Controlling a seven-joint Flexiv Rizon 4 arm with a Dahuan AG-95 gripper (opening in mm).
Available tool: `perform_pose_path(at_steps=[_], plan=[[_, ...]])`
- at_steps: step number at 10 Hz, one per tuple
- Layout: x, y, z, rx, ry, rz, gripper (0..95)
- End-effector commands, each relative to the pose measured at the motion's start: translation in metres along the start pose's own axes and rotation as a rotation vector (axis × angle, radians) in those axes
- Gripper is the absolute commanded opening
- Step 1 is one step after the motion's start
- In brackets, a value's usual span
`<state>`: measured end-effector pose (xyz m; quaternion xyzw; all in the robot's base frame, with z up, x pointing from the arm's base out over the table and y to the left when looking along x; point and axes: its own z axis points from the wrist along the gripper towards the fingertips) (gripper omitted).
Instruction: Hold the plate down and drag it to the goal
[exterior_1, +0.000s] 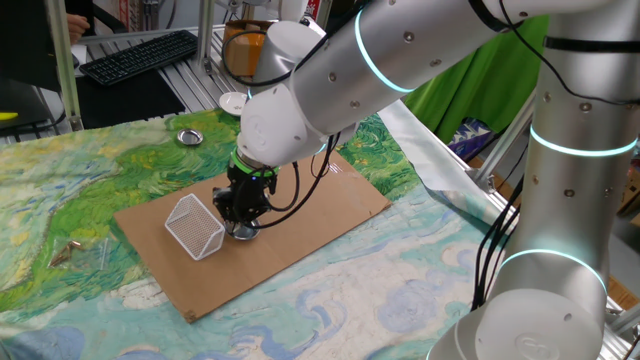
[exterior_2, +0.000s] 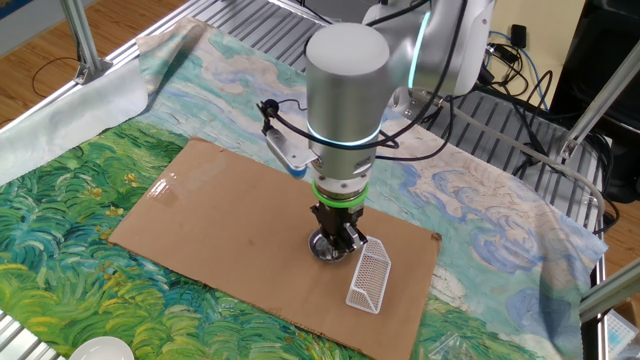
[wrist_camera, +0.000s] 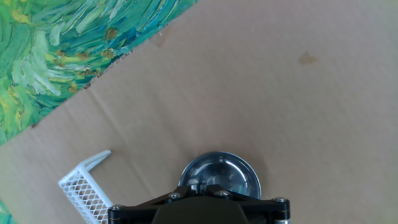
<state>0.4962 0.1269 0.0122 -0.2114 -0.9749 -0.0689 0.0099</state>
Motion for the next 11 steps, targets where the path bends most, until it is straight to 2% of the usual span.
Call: perform_pose_path(at_steps=[1, 7, 11], plan=[[-0.001, -0.001, 0.000, 0.010, -0.005, -0.010, 0.0], [-0.009, -0.015, -0.007, 0.018, -0.001, -0.052, 0.0], [-0.009, -0.026, -0.004, 0.016, -0.008, -0.078, 0.0]])
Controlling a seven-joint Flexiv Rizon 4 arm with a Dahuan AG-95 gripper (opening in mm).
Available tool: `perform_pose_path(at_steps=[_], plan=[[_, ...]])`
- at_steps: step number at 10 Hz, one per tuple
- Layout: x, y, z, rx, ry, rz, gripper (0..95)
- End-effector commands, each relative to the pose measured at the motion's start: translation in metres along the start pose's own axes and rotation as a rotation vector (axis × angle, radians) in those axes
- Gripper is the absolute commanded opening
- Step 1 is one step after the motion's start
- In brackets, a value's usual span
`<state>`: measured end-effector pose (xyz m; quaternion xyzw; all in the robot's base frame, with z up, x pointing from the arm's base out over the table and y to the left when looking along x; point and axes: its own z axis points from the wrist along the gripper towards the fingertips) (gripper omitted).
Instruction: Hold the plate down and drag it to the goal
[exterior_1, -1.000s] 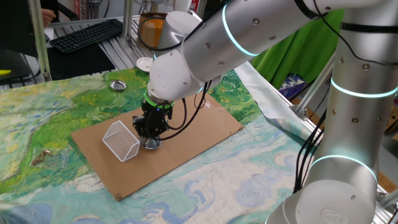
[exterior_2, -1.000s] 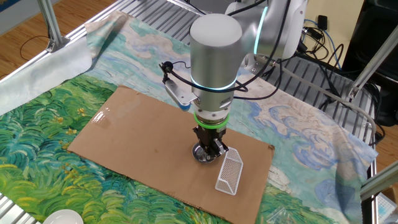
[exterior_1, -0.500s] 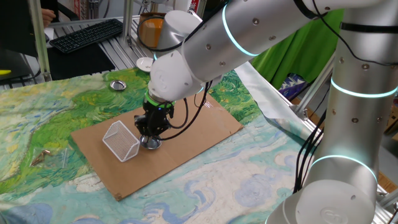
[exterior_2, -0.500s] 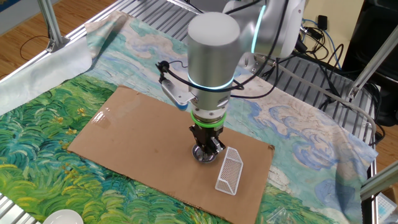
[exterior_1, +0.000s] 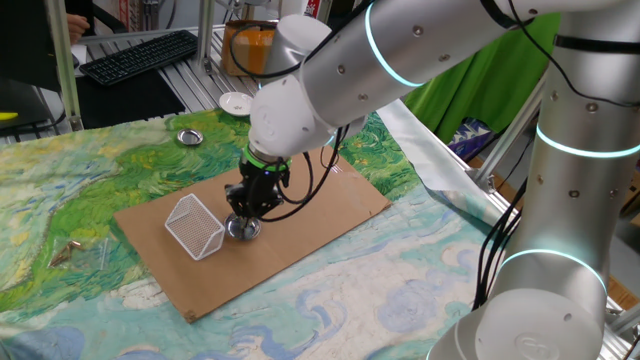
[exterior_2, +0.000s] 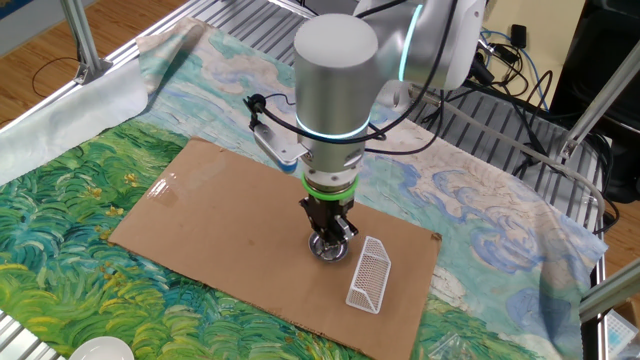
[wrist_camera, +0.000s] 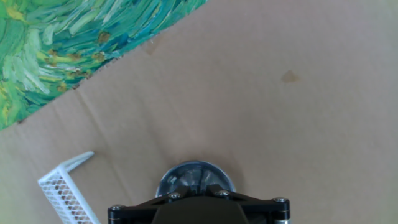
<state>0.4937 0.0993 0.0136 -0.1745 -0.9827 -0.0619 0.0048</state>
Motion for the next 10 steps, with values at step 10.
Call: perform_pose_path(at_steps=[10], plan=[[-0.0008, -0.0012, 0.0029, 0.037, -0.006, -0.023, 38.0]])
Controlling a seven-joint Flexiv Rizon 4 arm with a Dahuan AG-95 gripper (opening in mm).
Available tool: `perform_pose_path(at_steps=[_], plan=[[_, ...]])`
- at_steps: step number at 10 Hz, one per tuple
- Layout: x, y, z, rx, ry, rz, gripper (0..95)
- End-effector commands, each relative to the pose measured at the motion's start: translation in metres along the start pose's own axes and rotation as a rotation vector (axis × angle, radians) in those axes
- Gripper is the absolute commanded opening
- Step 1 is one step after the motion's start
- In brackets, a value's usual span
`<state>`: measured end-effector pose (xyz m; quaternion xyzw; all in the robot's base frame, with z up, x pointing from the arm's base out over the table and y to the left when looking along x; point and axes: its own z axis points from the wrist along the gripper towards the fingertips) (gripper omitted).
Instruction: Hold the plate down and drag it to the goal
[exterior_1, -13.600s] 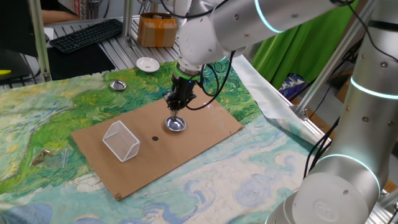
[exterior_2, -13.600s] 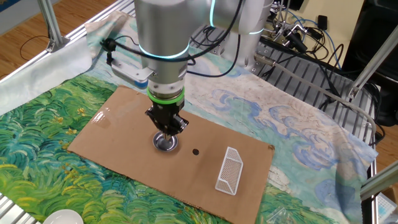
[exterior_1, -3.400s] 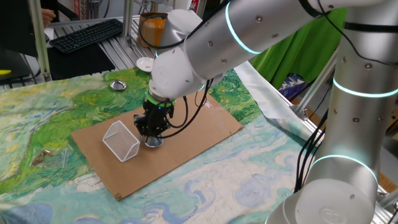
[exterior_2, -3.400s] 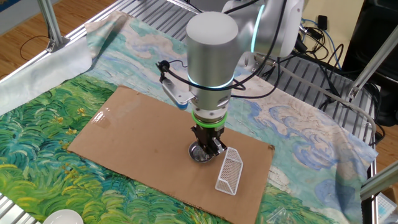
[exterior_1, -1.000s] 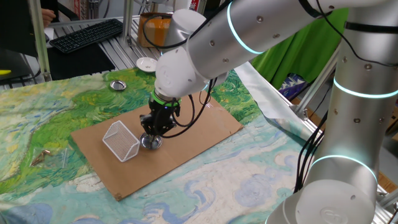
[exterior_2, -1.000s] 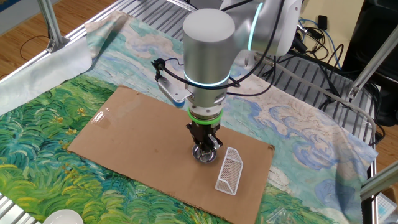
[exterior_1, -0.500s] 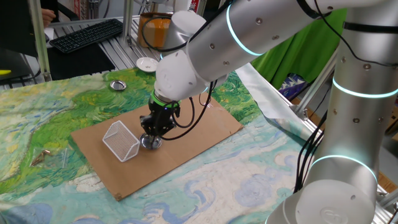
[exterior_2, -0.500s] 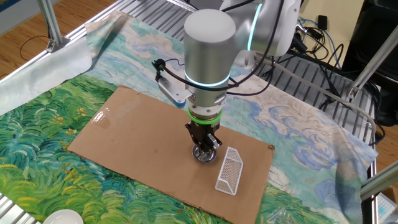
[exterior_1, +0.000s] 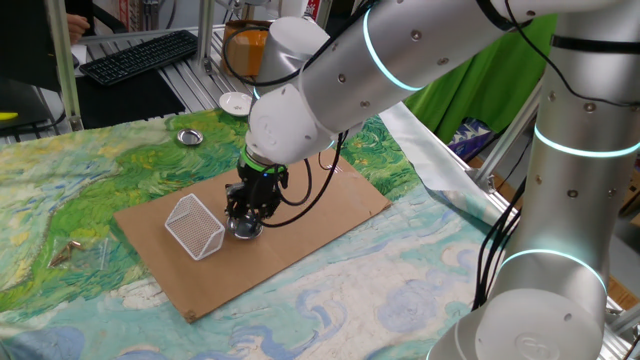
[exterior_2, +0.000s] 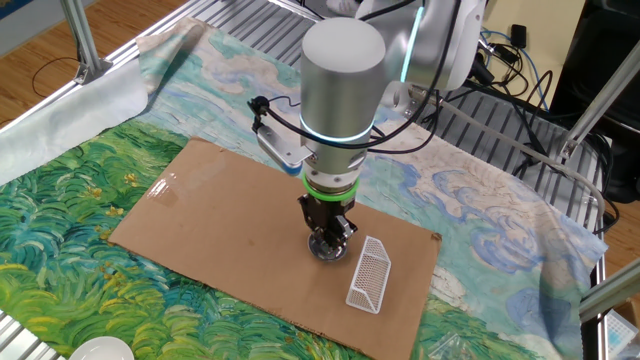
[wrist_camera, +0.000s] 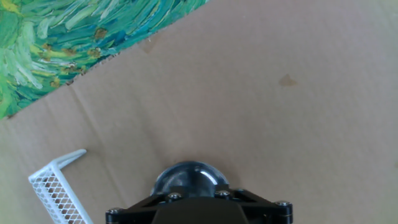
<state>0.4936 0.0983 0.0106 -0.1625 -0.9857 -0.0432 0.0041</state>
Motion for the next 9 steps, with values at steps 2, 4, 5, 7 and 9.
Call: perform_pose_path(at_steps=[2, 4, 5, 7, 9], plan=[[-0.0006, -0.0002, 0.0032, -0.007, 0.002, 0.009, 38.0], [-0.0001, 0.0006, 0.0030, -0.012, 0.004, 0.017, 38.0], [0.0010, 0.0017, 0.0021, -0.025, 0.007, 0.030, 38.0], [0.0013, 0.0021, 0.0031, -0.045, 0.011, 0.043, 38.0], [0.0018, 0.0026, 0.0032, -0.054, 0.015, 0.055, 38.0]])
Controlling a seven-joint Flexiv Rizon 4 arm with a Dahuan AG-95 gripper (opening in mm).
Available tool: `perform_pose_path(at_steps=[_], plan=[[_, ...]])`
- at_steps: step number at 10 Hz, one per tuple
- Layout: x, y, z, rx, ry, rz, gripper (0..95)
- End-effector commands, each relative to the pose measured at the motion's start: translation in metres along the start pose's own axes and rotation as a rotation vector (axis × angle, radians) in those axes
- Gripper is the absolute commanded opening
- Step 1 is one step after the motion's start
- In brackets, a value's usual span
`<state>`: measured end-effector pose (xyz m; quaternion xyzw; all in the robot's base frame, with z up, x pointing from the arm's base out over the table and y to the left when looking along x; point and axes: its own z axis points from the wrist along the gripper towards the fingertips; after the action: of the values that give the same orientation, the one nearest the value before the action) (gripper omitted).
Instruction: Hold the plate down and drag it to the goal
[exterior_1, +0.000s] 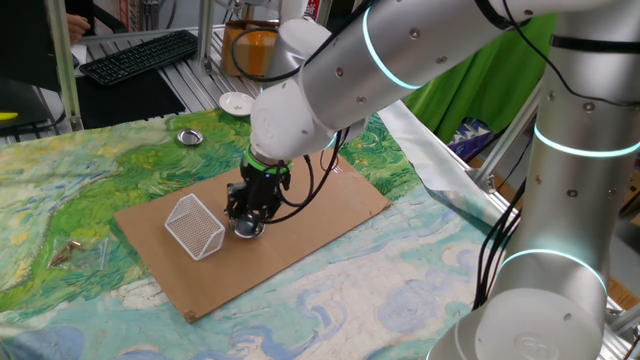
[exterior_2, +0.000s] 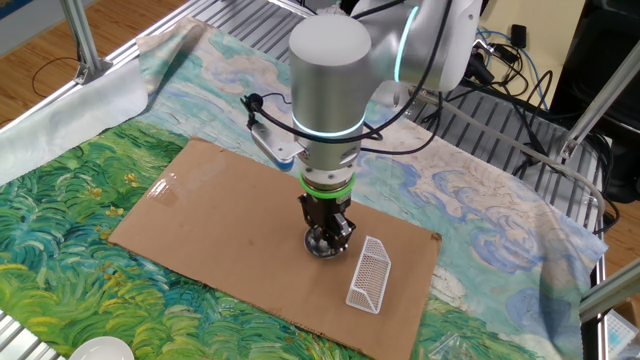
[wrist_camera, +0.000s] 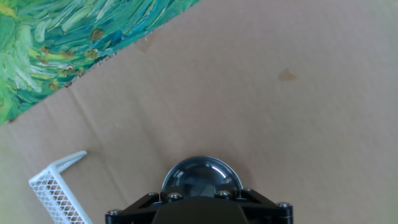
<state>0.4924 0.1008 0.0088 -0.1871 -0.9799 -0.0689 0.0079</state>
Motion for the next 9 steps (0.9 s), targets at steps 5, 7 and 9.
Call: perform_pose_path(at_steps=[5, 7, 9], plan=[[0.007, 0.009, 0.005, -0.017, 0.000, 0.039, 38.0], [0.012, 0.016, -0.001, -0.020, 0.005, 0.056, 38.0], [0.013, 0.019, 0.000, -0.038, 0.011, 0.068, 38.0]])
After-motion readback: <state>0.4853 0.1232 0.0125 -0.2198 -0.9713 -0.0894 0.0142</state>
